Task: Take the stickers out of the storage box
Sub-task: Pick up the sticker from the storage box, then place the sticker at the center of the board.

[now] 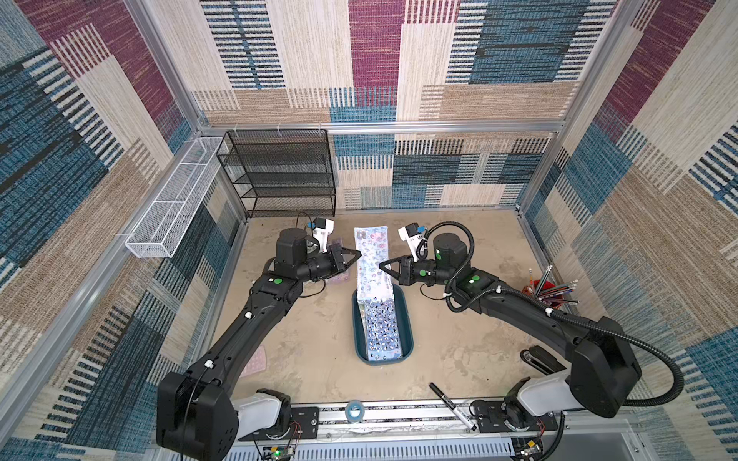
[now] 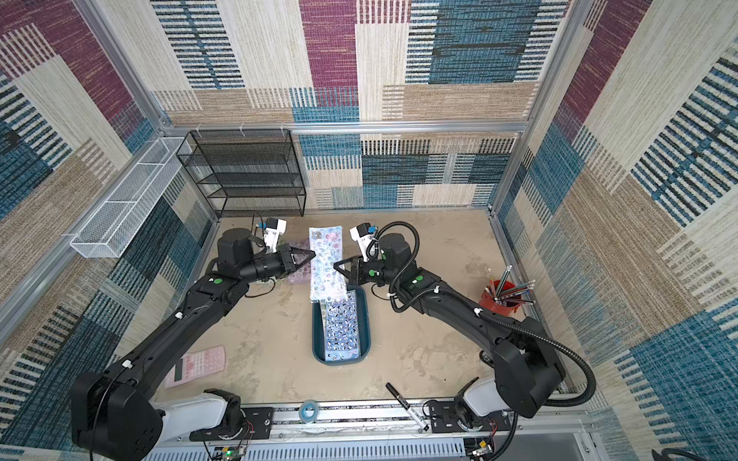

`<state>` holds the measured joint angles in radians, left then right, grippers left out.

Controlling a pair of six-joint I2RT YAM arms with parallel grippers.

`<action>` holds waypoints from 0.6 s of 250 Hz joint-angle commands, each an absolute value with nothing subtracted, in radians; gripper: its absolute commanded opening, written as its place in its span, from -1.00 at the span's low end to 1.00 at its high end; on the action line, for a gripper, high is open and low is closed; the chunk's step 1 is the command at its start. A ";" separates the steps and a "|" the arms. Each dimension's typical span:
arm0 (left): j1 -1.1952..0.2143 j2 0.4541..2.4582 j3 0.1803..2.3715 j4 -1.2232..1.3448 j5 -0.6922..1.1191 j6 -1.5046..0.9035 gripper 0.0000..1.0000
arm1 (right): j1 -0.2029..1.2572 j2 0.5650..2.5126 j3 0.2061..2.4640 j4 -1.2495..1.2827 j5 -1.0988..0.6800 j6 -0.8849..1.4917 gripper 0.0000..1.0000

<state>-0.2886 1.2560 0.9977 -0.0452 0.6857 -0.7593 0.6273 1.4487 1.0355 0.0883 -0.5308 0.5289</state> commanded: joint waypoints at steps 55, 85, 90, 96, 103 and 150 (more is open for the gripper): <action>-0.290 1.148 1.031 -0.265 0.456 -0.610 0.98 | 0.594 1.617 1.255 -0.108 -0.359 0.373 -1.00; -0.289 1.088 1.026 -0.347 0.356 -0.564 0.98 | 0.589 1.731 1.381 -0.201 -0.274 0.288 -1.00; -0.288 1.080 1.025 -0.359 0.344 -0.558 0.98 | 0.588 1.752 1.405 -0.216 -0.265 0.274 -1.00; -0.288 1.071 1.022 -0.370 0.333 -0.551 0.98 | 0.587 1.776 1.433 -0.231 -0.255 0.257 -1.00; -0.287 1.060 1.017 -0.378 0.323 -0.544 0.98 | 0.585 1.807 1.468 -0.252 -0.241 0.240 -1.00; -0.279 0.991 0.988 -0.400 0.255 -0.531 0.98 | 0.578 1.992 1.671 -0.338 -0.212 0.174 -1.00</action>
